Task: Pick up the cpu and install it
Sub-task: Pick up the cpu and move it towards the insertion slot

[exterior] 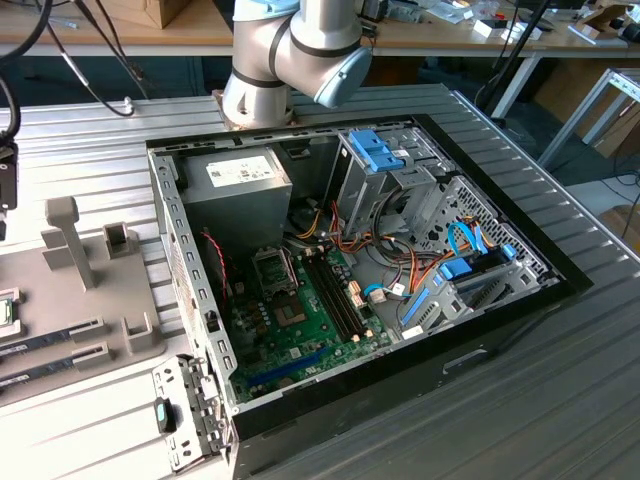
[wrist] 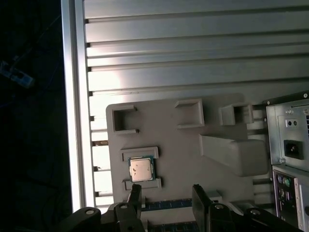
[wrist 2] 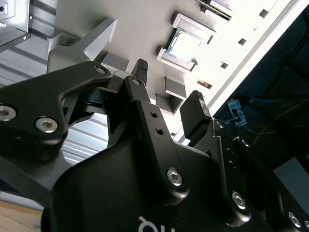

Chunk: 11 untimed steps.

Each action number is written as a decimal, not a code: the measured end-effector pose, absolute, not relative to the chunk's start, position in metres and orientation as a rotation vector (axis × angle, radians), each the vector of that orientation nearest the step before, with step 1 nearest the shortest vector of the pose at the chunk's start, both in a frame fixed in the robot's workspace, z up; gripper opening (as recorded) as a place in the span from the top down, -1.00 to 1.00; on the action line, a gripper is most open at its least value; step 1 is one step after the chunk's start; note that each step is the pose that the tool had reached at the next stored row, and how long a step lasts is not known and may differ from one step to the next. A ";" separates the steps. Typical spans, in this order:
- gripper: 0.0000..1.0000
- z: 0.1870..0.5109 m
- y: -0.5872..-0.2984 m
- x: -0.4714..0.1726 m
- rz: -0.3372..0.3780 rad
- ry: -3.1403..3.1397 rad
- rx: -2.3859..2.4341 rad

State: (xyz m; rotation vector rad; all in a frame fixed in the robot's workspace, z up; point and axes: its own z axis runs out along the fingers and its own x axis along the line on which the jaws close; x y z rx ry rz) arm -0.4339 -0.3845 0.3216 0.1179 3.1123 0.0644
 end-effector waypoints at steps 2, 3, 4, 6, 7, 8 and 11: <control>-0.08 0.321 -0.385 -0.434 0.064 3.112 0.118; -0.08 0.320 -0.385 -0.434 0.064 3.112 0.118; -0.08 0.320 -0.385 -0.434 0.064 3.112 0.118; -0.08 0.319 -0.385 -0.434 0.064 3.112 0.118; -0.08 0.318 -0.385 -0.434 0.065 3.112 0.118; -0.08 0.318 -0.385 -0.434 0.064 3.112 0.118; -0.08 0.316 -0.385 -0.434 0.065 3.112 0.118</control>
